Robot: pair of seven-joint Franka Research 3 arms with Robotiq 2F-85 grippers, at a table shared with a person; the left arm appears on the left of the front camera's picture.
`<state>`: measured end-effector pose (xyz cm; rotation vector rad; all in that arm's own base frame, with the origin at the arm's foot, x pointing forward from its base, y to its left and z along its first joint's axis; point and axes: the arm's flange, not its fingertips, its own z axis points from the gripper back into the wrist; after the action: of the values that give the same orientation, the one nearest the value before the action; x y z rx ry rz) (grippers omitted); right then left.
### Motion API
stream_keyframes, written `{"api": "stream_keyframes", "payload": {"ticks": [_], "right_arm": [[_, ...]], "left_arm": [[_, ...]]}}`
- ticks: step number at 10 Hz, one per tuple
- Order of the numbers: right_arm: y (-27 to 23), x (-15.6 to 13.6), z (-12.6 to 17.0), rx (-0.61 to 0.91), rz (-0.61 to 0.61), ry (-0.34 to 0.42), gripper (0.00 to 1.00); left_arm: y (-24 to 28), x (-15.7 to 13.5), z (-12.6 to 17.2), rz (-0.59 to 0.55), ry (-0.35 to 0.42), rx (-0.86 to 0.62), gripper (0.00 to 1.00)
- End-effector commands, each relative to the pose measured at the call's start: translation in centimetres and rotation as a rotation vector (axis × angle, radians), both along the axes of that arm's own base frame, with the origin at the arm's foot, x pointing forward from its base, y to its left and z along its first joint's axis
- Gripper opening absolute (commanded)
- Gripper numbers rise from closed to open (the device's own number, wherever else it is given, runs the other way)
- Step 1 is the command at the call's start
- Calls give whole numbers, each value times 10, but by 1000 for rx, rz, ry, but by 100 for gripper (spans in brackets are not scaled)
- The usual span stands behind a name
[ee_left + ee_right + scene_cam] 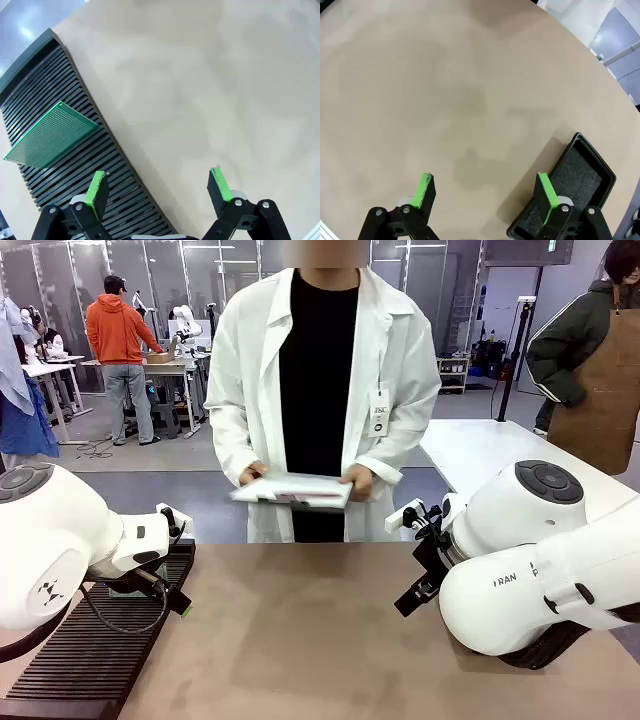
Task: Inspect the PCB.
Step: Pick up the Blank PCB and present it to the human.
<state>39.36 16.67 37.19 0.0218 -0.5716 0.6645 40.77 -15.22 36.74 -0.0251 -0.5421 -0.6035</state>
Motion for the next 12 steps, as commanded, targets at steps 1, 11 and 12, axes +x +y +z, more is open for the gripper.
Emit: {"api": "stream_keyframes", "payload": {"ticks": [1,11,12], "right_arm": [[0,0,0,0,0,0,100],[0,0,0,-1,1,-1,100],[-4,3,11,-1,-13,25,100]], "left_arm": [[0,0,0,0,0,0,100],[-1,0,0,-2,0,1,100],[3,2,14,-21,69,23,100]]}}
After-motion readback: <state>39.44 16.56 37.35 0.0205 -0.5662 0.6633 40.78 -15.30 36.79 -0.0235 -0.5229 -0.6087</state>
